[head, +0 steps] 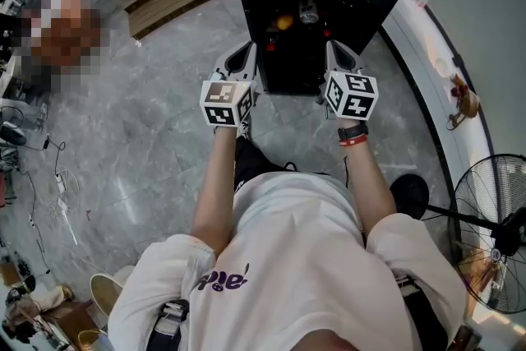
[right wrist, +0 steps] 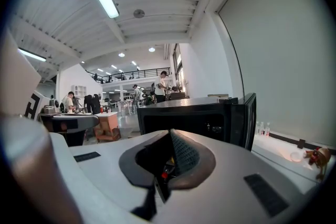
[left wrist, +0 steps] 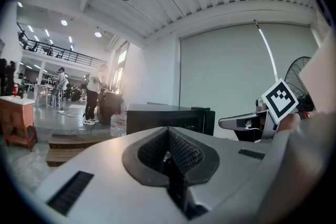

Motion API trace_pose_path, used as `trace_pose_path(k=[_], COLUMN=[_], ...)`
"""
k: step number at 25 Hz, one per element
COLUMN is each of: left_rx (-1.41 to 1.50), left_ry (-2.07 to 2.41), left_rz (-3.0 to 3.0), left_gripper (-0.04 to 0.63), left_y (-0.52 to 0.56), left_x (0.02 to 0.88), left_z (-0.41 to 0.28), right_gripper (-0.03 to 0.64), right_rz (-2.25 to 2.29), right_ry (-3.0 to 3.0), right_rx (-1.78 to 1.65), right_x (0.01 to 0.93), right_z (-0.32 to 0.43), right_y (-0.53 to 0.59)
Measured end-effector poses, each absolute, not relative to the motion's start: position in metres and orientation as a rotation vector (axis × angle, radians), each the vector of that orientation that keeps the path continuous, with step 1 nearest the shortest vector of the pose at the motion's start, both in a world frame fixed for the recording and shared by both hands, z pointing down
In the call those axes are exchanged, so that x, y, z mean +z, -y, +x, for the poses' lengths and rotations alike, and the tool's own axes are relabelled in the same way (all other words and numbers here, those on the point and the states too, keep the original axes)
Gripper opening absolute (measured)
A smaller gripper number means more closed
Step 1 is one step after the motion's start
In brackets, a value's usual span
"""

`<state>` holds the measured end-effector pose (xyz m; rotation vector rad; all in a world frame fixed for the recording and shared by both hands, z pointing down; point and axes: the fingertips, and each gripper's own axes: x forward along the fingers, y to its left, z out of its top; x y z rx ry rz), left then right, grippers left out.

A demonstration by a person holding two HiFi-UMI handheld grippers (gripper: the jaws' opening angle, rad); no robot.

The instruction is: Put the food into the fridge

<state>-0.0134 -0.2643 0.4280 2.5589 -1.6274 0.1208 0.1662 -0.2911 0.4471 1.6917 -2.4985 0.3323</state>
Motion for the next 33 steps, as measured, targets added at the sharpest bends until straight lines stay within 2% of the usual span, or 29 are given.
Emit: trace_pose_path(k=[23, 33], left_rx=[0.147, 0.227], left_ry=[1.594, 1.506], left_rz=[2.586, 2.535], left_gripper=[0.018, 0.018], left_y=[0.257, 0.299], left_x=[0.431, 0.488], left_z=[-0.001, -0.01], right_gripper=[0.012, 0.012], right_rz=[1.671, 1.55], right_ry=[2.498, 2.379], right_rx=[0.321, 0.485], right_x=[0.455, 0.533], right_z=[0.17, 0.154], right_y=[0.278, 0.315])
